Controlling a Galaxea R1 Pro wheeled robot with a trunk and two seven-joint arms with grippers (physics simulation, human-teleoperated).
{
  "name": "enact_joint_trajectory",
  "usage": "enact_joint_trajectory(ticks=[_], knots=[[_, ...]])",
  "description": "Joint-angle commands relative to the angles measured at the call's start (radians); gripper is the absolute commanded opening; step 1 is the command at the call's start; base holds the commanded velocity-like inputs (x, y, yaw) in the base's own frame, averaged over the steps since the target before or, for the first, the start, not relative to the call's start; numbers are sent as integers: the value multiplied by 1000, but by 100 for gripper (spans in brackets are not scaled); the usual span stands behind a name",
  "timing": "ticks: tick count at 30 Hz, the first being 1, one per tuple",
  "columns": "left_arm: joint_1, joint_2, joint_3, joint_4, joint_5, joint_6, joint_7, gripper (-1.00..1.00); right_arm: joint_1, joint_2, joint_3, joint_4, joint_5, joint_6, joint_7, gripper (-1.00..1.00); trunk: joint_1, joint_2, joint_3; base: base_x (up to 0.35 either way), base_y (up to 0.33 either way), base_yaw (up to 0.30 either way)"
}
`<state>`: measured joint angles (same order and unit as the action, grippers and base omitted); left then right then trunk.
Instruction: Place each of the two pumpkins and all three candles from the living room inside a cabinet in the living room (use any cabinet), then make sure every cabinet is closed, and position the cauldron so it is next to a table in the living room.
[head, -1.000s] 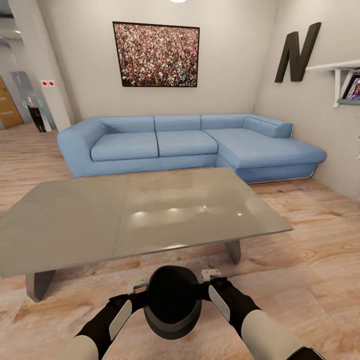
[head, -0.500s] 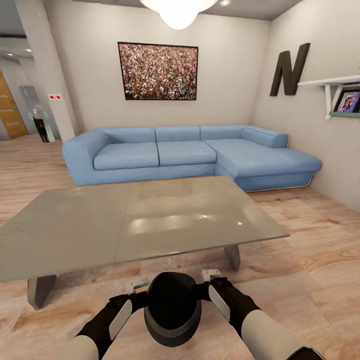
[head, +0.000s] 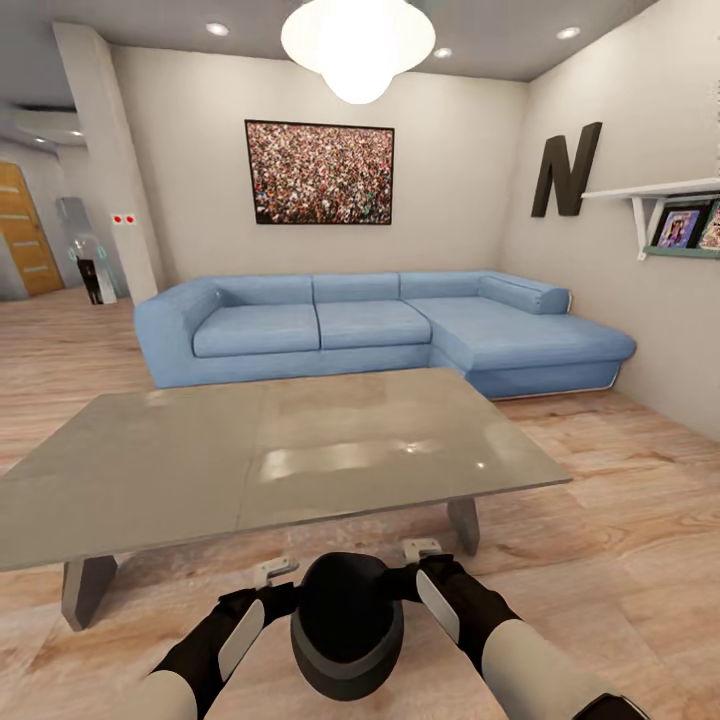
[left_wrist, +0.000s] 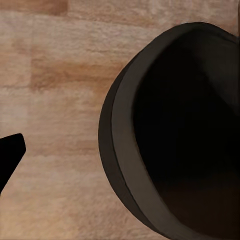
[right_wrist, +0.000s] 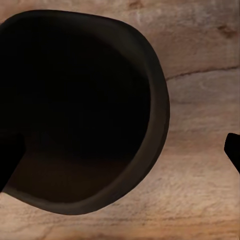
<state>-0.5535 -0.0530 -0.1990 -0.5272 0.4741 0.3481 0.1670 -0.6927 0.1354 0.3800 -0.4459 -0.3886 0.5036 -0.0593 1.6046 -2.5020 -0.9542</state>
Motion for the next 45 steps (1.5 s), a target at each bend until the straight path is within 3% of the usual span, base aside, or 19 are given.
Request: enact_joint_trajectory(ticks=[1,10,24,45], knots=[[0,1,-6,-2,11,3,9,100,-1,-1,7,-2,-9,5,-6,100,-1,0,3,0,0,0],[0,1,-7,-2,10,3,10,100,-1,-4,5,-2,-10,3,-5,100,-5,2,38,-148,40,0],[0,1,-7,-8,9,3,11,100,-1,-6,5,-2,-10,-2,-5,100,-58,100,83,-48,4,-8],[0,1,-7,-8,9,3,15,100,-1,-8,3,-1,-10,-2,26,100,-139,247,171,-314,68,-206]])
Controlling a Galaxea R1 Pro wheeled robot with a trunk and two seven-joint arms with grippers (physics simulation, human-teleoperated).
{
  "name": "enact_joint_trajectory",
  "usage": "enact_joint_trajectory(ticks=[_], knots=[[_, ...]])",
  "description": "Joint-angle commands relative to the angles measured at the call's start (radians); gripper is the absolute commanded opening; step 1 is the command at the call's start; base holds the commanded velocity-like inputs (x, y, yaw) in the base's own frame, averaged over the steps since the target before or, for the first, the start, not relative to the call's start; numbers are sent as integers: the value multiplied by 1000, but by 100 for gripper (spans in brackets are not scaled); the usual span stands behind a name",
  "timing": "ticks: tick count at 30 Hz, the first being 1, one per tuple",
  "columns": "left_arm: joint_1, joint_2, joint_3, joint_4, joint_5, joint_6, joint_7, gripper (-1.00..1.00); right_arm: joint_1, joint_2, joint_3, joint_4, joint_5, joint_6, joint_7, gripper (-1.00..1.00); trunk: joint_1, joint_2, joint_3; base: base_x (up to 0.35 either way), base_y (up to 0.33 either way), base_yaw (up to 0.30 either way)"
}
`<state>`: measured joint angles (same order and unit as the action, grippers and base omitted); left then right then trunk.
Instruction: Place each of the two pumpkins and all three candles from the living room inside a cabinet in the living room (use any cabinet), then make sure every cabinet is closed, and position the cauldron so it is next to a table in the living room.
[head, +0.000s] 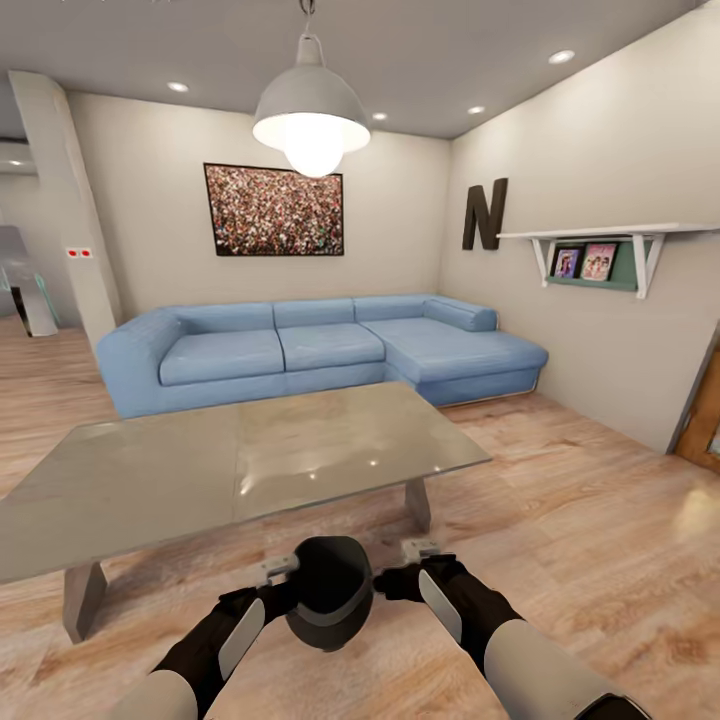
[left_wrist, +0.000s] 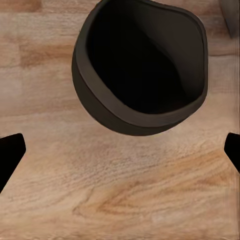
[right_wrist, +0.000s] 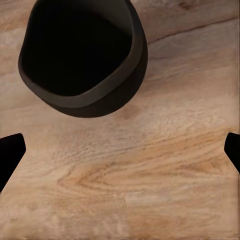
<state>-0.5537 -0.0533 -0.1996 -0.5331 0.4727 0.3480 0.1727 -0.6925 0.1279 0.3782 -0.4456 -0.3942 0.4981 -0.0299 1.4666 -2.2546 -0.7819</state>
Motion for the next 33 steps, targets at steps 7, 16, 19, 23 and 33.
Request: enact_joint_trajectory(ticks=[7,16,19,23,33], knots=[[0,0,-6,-3,10,3,10,100,-1,-1,5,-1,-5,4,-2,100,-28,49,29,-326,14,-221],[0,1,-6,-4,10,2,14,100,-1,-1,5,-1,-5,4,-2,100,-39,70,49,-232,0,-221],[0,1,-7,-13,10,2,15,100,-1,-1,5,-1,-5,4,-2,100,-39,70,52,-47,0,-221],[0,1,-7,-22,9,2,15,100,-1,-1,5,-1,-5,4,-2,100,-39,70,57,-55,-17,-221],[0,1,-9,-25,9,2,14,100,-1,-1,4,-1,-5,3,-2,100,-39,70,68,-143,-190,-221]])
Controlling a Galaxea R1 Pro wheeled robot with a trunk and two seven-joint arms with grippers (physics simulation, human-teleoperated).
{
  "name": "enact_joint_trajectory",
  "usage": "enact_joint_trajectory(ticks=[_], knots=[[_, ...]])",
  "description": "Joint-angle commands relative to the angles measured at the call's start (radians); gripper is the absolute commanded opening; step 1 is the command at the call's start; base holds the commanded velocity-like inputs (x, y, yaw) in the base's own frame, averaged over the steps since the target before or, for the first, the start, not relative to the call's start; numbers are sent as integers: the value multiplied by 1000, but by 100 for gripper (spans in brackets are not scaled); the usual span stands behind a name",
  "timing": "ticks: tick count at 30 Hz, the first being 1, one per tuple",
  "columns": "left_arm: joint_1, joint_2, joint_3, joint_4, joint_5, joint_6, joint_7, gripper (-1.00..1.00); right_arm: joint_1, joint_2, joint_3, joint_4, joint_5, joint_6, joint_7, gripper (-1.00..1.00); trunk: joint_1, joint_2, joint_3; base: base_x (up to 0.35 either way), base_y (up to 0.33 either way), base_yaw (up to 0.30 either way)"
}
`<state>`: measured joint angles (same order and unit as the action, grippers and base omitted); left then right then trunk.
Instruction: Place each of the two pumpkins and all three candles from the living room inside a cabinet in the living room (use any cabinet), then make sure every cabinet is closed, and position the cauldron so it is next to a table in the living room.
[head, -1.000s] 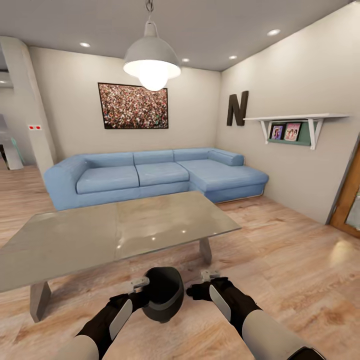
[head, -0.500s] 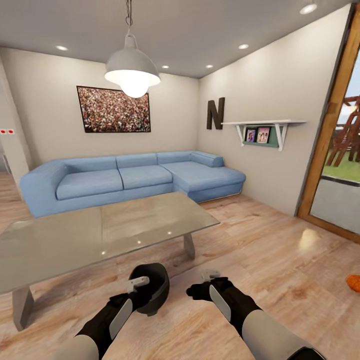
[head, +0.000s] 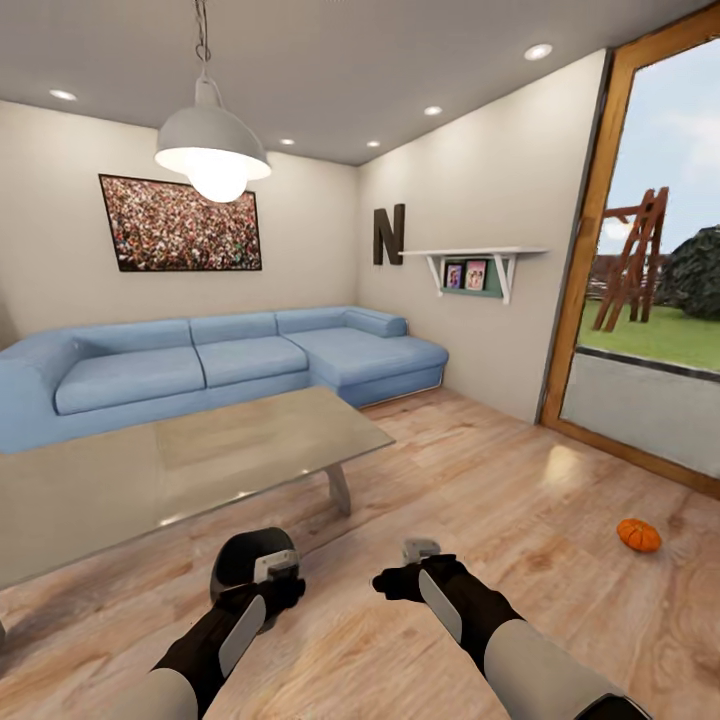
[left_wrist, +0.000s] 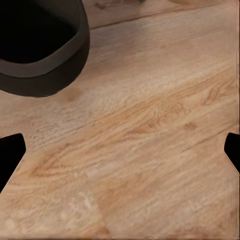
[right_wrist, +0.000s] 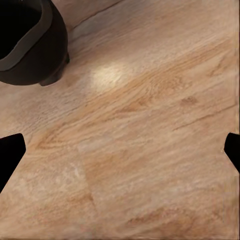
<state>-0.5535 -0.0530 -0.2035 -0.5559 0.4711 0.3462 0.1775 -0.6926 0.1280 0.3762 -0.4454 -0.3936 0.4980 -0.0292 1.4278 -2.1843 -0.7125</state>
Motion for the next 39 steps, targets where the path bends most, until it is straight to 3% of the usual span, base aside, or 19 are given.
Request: enact_joint_trajectory(ticks=[1,16,23,33,35,37,39], knots=[[0,1,-5,-2,11,4,10,100,-1,-1,6,-1,-5,3,-3,100,0,-1,0,-136,-238,-221],[0,1,-5,-2,11,2,11,100,-1,-1,3,-1,-7,2,-4,100,0,-1,17,-36,-89,-221],[0,1,-5,-1,11,2,12,100,-1,-1,-30,-1,-8,2,-3,100,0,-1,25,0,0,-222],[0,1,-8,-1,11,2,11,100,-1,-1,-38,1,-12,0,4,100,0,-1,37,-102,-128,-224],[0,1,-9,-1,11,2,11,100,-1,-2,-44,2,-38,-1,12,100,0,-1,39,-167,-222,-233],[0,1,-9,-1,11,3,10,100,-1,-3,-69,8,-89,-12,18,100,0,-1,41,-168,-228,-235],[0,0,-10,-1,11,3,10,100,-1,-21,-92,21,-140,-58,24,100,0,-1,43,-166,-232,-235]])
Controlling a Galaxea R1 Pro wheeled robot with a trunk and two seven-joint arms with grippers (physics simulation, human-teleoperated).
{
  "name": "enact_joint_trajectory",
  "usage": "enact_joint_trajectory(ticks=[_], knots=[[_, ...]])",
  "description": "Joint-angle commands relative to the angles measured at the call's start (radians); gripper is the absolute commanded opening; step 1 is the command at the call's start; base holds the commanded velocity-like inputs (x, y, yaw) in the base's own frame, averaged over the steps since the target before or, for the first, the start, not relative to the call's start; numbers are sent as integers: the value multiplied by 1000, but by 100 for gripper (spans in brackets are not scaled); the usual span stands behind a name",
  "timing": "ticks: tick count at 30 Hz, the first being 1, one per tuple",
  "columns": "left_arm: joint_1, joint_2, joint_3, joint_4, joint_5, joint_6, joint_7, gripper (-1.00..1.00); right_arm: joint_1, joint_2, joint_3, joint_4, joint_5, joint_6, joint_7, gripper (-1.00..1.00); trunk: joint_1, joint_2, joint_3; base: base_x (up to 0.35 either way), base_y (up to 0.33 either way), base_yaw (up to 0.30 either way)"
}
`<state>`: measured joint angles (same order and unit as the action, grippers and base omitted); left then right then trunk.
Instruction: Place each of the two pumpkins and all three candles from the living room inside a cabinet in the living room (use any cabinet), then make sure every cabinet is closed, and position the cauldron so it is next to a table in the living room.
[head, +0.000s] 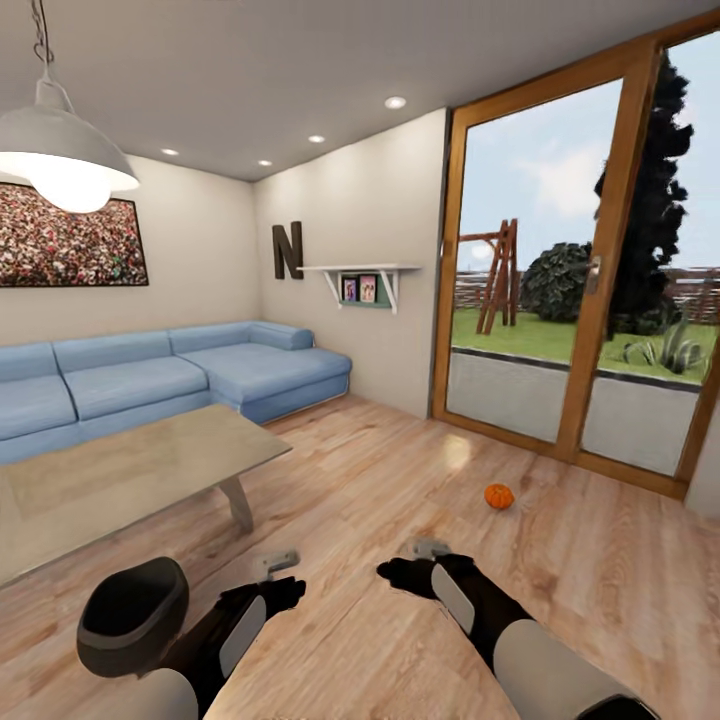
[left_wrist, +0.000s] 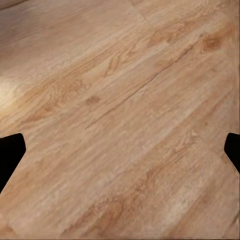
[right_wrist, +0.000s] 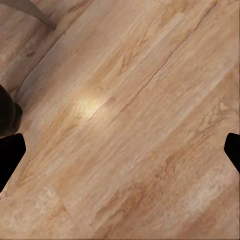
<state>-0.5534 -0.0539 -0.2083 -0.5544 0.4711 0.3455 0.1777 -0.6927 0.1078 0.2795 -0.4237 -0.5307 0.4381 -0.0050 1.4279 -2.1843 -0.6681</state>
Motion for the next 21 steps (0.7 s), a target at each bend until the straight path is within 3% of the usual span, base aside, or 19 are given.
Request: enact_joint_trajectory(ticks=[1,6,9,14,17,21], knots=[[0,1,-6,-2,11,3,10,100,-1,-12,0,5,-13,-17,0,100,0,-1,0,-162,-235,-235],[0,0,-6,-2,11,3,9,100,-1,-34,-9,57,-34,-116,9,100,0,-1,5,-149,-241,-243],[0,0,-6,-2,11,3,8,100,-1,-35,-11,128,-71,-152,69,100,0,-1,7,-78,-227,-256],[0,0,-6,-2,11,3,9,100,-1,-41,-11,196,-110,-178,144,100,0,-1,10,-12,-62,-263],[0,0,-6,-2,11,3,9,100,-1,-47,-11,206,-113,-181,148,100,0,-1,11,-1,-7,-267],[0,0,-6,-2,11,3,8,100,-1,-74,-11,217,-115,-184,149,100,0,-1,13,0,-2,-267]])
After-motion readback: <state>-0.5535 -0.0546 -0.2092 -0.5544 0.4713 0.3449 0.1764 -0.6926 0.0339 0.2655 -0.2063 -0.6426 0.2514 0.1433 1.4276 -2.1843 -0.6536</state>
